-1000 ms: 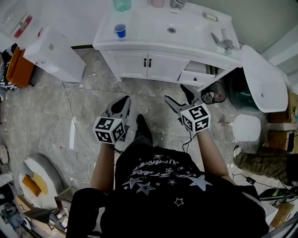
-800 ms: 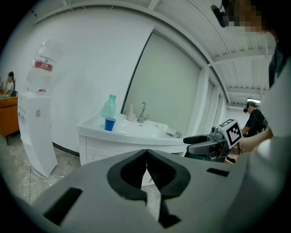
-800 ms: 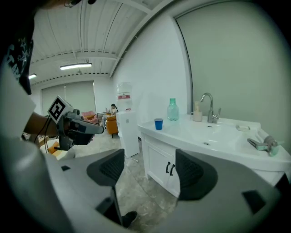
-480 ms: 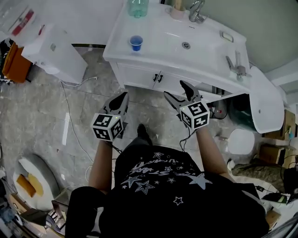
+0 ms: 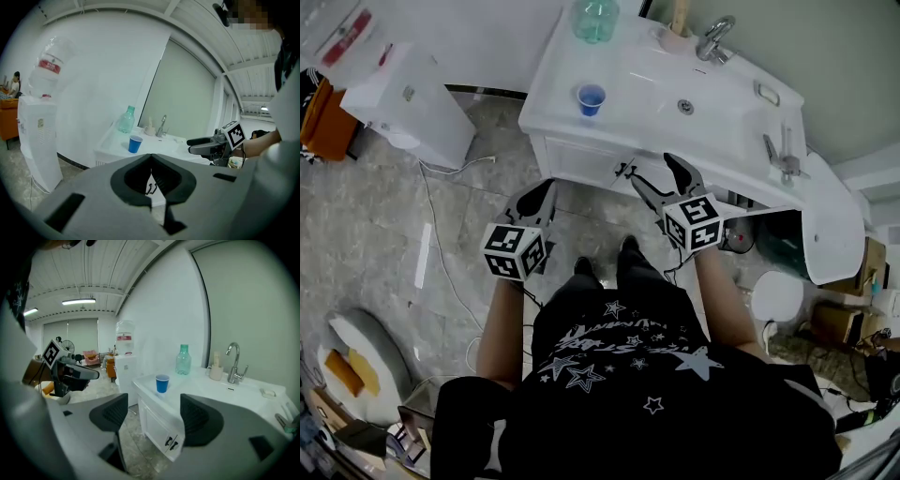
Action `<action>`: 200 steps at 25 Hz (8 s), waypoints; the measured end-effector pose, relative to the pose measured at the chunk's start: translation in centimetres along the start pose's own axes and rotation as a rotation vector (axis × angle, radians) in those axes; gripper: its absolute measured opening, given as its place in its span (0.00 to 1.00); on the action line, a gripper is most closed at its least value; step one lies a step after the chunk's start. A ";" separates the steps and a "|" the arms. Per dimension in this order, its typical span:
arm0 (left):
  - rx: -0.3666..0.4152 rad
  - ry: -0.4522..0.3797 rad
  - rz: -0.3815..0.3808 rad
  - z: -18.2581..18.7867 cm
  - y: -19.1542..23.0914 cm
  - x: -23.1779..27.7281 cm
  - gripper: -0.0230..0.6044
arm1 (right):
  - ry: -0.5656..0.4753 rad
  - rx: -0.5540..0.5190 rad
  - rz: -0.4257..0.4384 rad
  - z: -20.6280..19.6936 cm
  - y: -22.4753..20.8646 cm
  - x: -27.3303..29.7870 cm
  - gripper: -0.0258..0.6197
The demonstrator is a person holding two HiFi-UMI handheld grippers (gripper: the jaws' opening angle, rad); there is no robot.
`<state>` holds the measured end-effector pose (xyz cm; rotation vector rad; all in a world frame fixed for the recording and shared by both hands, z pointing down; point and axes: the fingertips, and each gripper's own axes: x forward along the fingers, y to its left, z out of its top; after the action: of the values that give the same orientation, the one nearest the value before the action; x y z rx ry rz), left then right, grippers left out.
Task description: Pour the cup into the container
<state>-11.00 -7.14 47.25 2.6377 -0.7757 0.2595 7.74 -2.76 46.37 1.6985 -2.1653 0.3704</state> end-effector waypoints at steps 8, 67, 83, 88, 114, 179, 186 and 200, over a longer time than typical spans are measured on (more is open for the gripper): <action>-0.017 -0.014 0.082 0.7 2.4 0.2 0.06 | 0.003 -0.057 0.077 1.7 -1.7 5.1 0.57; -0.114 0.042 0.420 4.2 11.2 9.3 0.06 | 0.080 -0.377 0.749 0.5 -0.1 26.0 0.50; -0.051 -0.024 0.368 8.1 10.7 10.2 0.06 | -0.025 -0.318 0.637 8.4 -5.4 22.8 0.49; -0.031 -0.055 0.344 10.3 10.8 11.1 0.06 | -0.031 -0.297 0.591 11.2 -8.2 21.7 0.49; 0.055 -0.120 0.233 22.9 13.5 20.6 0.05 | -0.062 -0.182 0.389 26.6 -21.9 25.5 0.47; -0.026 -0.103 0.255 23.9 19.9 25.6 0.06 | 0.104 -1.257 -0.257 31.9 -28.7 39.1 0.46; -0.031 -0.110 0.256 24.0 19.7 25.5 0.06 | 0.087 -1.259 -0.255 32.3 -28.5 38.8 0.46; -0.033 -0.130 0.261 23.9 19.0 23.9 0.06 | 0.050 -0.999 -0.185 33.6 -28.1 37.2 0.46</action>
<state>-0.03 -43.10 37.84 2.5396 -1.1598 0.1434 23.14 -56.20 31.91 1.2300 -1.6496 -0.6210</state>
